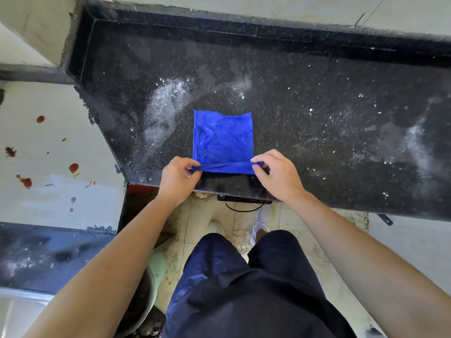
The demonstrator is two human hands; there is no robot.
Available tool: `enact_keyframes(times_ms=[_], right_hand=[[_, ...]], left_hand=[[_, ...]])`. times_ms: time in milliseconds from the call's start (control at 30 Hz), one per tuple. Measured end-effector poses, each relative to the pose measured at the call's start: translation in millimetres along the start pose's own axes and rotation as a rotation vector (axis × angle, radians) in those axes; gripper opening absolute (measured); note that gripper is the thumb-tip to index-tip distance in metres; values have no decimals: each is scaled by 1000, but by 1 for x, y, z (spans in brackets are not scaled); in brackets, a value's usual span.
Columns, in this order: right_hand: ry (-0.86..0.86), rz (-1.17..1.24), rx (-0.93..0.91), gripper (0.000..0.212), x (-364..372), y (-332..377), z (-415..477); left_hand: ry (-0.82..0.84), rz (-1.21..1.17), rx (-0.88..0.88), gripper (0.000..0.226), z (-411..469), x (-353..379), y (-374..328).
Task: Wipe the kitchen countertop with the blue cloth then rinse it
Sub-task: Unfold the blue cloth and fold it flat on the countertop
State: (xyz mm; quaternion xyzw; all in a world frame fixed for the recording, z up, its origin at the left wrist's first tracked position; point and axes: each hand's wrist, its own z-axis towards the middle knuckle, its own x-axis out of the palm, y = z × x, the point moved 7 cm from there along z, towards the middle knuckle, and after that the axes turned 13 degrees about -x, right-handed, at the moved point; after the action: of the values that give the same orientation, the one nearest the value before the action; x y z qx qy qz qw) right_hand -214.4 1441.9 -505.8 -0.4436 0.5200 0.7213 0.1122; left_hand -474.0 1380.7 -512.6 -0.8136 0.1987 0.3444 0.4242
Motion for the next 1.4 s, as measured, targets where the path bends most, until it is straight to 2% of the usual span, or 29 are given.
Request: enact_keyframes(times_ms=[300,400,467,633,733,833,1100,1167,1300,1400], right_hand=[[-93,56,194,26,-20,-36,104],[-26,91,321,53,-10,-56,120],[63,98,434,67,1,-67,117],[100,153,636,55,22,-79,98],[113,212,672,29,31,-80,101],[143,323,720,30,35,-77,103],[151,382,691,35,21,-64,96],[110,374,705,26,11,-64,86],[13,278,696,15,-13,-58,67],[-60,145,576,14,-24,-36,70]], left_hand=[[-93,-49,-58,19,105,-24,-52],[-183,-10,-105,40,123,-19,-49],[-184,61,-93,55,120,-9,-46],[-12,245,28,55,100,31,-29],[-31,412,61,56,98,38,-27],[-35,475,73,59,101,37,-32],[150,276,17,61,96,40,-27],[198,262,27,62,83,49,-30],[286,244,76,62,62,65,-35],[249,198,77,65,63,57,-31]])
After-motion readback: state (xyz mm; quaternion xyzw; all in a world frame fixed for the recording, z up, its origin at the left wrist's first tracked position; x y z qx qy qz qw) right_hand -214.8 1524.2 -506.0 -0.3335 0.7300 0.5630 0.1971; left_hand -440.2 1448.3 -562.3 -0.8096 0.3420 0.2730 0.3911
